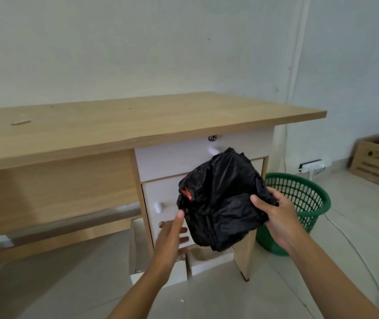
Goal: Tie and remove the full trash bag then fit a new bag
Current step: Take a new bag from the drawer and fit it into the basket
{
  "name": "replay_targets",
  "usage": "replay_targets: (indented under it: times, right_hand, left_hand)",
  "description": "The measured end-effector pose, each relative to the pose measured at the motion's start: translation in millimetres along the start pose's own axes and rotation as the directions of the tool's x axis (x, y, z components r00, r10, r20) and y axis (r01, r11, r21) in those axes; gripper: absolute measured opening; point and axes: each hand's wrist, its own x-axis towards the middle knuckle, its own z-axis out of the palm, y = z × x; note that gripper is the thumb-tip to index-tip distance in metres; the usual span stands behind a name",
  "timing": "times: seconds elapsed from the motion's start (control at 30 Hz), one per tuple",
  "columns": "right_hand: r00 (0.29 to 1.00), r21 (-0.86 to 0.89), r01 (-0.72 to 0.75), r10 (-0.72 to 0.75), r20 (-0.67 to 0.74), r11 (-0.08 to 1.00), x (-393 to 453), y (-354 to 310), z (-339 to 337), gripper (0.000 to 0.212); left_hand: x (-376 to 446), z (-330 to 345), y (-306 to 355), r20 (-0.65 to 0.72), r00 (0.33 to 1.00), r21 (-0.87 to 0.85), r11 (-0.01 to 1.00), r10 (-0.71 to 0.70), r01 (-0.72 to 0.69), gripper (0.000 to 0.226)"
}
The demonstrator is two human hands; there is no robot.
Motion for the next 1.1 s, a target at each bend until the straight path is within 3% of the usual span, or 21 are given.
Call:
replay_targets:
  times: [0.07, 0.1, 0.17, 0.23, 0.3, 0.47, 0.53, 0.6, 0.77, 0.87, 1.0, 1.1]
  right_hand:
    - [0.999, 0.05, -0.034, 0.033, 0.01, 0.998, 9.5, 3.5, -9.5, 0.033]
    - [0.999, 0.078, -0.052, 0.05, 0.018, 0.996, 15.0, 4.4, -15.2, 0.033]
    - [0.995, 0.105, -0.092, 0.089, 0.033, 0.99, 27.2, 5.0, -31.4, 0.032]
    - [0.994, 0.108, -0.112, 0.11, 0.021, 0.988, 43.2, 6.3, -57.6, 0.029]
    - [0.992, 0.09, -0.123, 0.125, -0.008, 0.988, 60.0, 6.4, -90.5, 0.026]
    - [0.988, -0.073, -0.141, 0.135, -0.078, 0.987, 102.6, 6.1, -177.6, 0.028]
    - [0.988, -0.168, -0.133, 0.117, -0.1, 0.977, 127.4, 4.2, -204.9, 0.024]
    - [0.993, -0.24, -0.099, 0.08, -0.088, 0.966, 154.5, -0.9, -226.0, 0.024]
    - [0.999, -0.475, -0.044, 0.042, -0.014, 0.879, 217.2, -18.2, -258.7, 0.051]
    - [0.991, -0.681, 0.118, -0.132, 0.032, 0.723, 240.7, -33.6, -271.1, 0.059]
    - [0.939, -0.608, 0.343, -0.247, 0.24, 0.716, 249.5, -64.2, -262.8, 0.036]
    - [0.915, -0.585, 0.392, -0.232, 0.331, 0.711, 255.7, -78.8, -249.7, 0.042]
  left_hand:
    - [8.9, 20.1, 1.6, 0.251, 0.952, -0.135, 0.968, -0.174, 0.212, 0.067]
    - [13.3, 32.0, 2.2, 0.333, 0.927, -0.21, 0.945, -0.172, 0.25, 0.063]
    - [27.3, 56.6, -0.7, 0.371, 0.919, -0.334, 0.905, -0.132, 0.264, 0.073]
    - [44.0, 85.3, -3.5, 0.328, 0.937, -0.426, 0.866, -0.12, 0.261, 0.077]
    - [55.2, 117.2, -6.9, 0.294, 0.948, -0.453, 0.856, -0.122, 0.25, 0.061]
    - [72.3, 214.3, -18.0, 0.214, 0.971, -0.328, 0.929, -0.103, 0.171, 0.031]
    - [88.3, 253.3, -16.9, 0.14, 0.984, -0.296, 0.944, -0.105, 0.143, 0.034]
    - [106.7, 288.9, -9.4, 0.071, 0.992, -0.289, 0.95, -0.101, 0.118, 0.052]
    - [137.2, 355.8, 11.5, -0.06, 0.996, -0.266, 0.963, -0.071, 0.052, 0.047]
    - [149.5, 383.7, 26.7, -0.11, 0.993, -0.25, 0.968, -0.039, 0.01, 0.047]
    - [160.2, 411.7, 42.1, -0.155, 0.988, -0.235, 0.971, 0.013, -0.05, 0.045]
    - [169.3, 424.4, 42.3, -0.122, 0.989, -0.171, 0.979, 0.086, -0.107, 0.044]
